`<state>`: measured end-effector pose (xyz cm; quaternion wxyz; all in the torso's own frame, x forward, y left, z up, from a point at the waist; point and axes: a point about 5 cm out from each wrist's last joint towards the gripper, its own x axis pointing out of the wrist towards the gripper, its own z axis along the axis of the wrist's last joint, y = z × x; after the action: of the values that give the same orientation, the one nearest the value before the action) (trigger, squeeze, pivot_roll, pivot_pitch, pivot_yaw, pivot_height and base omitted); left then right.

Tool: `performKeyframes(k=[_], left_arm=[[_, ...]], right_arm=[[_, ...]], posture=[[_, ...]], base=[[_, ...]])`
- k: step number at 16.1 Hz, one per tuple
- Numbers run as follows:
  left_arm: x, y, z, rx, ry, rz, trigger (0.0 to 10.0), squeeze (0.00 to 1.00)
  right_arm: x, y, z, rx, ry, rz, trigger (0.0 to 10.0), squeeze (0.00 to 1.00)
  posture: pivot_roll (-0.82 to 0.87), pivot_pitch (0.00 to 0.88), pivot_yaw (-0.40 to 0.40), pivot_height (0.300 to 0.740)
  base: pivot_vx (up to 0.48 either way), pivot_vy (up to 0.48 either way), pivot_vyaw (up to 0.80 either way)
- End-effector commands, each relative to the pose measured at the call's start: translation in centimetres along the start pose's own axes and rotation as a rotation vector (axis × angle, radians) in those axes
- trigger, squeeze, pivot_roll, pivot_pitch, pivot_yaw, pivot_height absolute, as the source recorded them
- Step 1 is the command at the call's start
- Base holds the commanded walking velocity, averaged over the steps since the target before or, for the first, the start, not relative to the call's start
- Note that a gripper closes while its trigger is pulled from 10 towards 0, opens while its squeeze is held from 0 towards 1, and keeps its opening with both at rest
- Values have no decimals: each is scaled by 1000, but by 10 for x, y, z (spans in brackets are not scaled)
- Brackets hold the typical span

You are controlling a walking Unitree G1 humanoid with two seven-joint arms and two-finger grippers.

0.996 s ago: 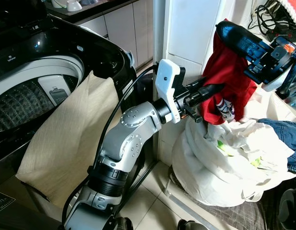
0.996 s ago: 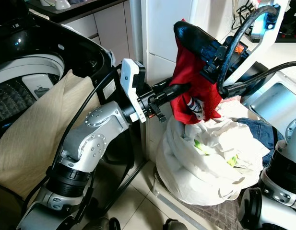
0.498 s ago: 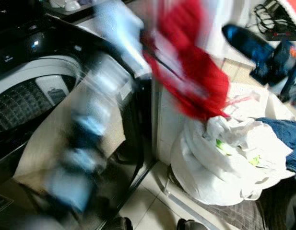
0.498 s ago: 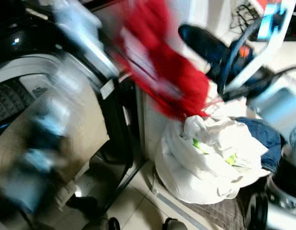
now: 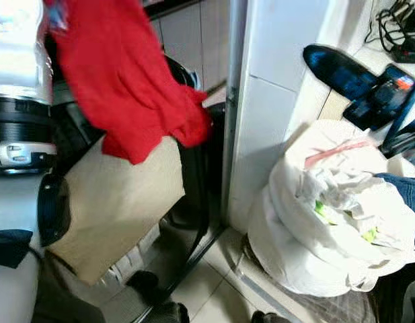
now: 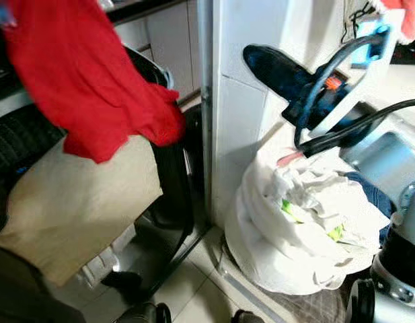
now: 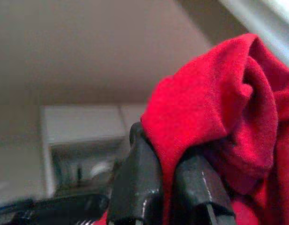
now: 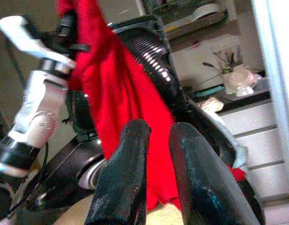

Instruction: Clothes washing

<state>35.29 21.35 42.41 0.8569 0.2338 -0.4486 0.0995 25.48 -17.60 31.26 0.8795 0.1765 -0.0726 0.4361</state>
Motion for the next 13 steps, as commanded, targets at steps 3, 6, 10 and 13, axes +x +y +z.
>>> performKeyframes(k=[3,6,10,13], left_arm=[[-27,-6,-62,114,304,-67,0,0],[-48,-47,-84,-227,526,-397,0,0],[-14,-18,-71,-219,509,-258,0,0],[32,81,7,412,32,261,0,0]], right_arm=[[2,7,-10,-31,59,24,10000,0],[-1,10,-19,-45,118,48,10000,0],[-1,9,-24,-65,145,52,10000,0],[-1,3,-21,-84,128,10,10000,0]], posture=[[-152,37,84,740],[-155,39,80,740],[-148,33,73,740],[-151,33,78,740]], base=[[0,0,0],[0,0,0],[0,0,0],[0,0,0]])
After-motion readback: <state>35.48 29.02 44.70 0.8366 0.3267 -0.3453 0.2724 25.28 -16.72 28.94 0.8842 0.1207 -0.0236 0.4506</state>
